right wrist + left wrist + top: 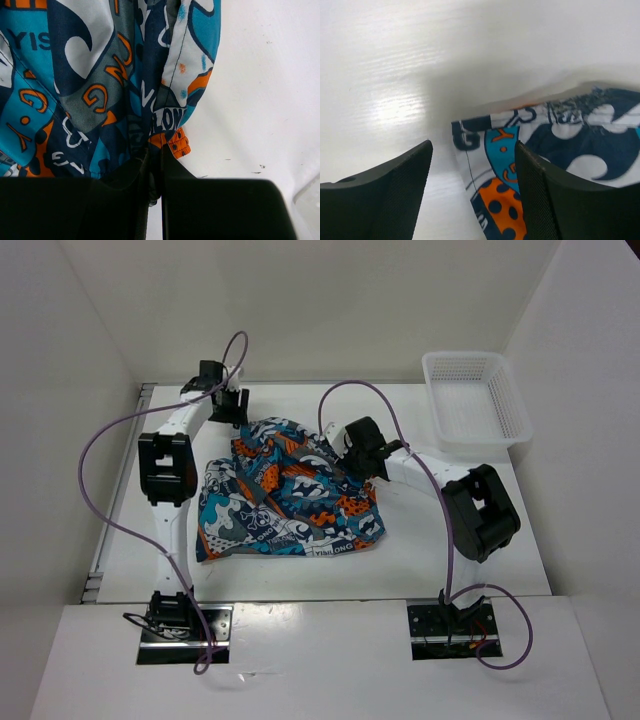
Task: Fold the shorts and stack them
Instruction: Fold the shorts
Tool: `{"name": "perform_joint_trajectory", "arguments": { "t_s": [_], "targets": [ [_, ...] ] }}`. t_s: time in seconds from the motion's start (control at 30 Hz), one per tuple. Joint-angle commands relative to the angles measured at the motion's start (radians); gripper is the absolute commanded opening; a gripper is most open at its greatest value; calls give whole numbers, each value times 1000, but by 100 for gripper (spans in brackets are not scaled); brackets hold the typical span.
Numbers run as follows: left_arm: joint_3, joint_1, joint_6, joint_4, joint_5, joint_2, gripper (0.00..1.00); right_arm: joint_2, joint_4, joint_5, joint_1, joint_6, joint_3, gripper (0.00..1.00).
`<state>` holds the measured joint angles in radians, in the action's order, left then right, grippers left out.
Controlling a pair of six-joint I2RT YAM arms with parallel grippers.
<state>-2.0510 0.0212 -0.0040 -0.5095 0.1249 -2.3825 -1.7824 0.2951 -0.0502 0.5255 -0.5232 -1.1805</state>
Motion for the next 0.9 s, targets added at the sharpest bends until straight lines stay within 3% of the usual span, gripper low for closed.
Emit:
{"name": "perform_joint_trajectory", "arguments": {
  "t_s": [0.0, 0.17, 0.2, 0.33, 0.37, 0.4, 0.57, 0.7, 0.87],
  "targets": [
    [-110, -1, 4, -93, 13, -115, 74, 25, -14, -11, -4, -15, -18, 0],
    [-146, -1, 4, -127, 71, -173, 74, 34, -5, -11, -4, -24, -8, 0],
    [-156, -1, 4, -136, 82, -182, 70, 34, -5, -11, -4, -24, -8, 0],
    [-166, -1, 4, -171, 159, -182, 23, 34, -5, -11, -4, -24, -8, 0],
    [-166, -1, 4, -181, 173, -170, 4, 34, -14, -23, -4, -24, -8, 0],
    [-166, -1, 4, -191, 188, -170, 0, 34, -27, -23, -4, -24, -8, 0],
    [-141, -10, 4, -182, 207, -48, 0, 25, -79, -88, -13, -24, -44, 0],
    [-193, -23, 4, -85, 40, 77, 0, 15, -174, -168, -34, -24, -76, 0],
    [-401, -23, 4, -73, -141, 190, 0, 27, -220, -211, -44, -67, -100, 0]
  ]
}}
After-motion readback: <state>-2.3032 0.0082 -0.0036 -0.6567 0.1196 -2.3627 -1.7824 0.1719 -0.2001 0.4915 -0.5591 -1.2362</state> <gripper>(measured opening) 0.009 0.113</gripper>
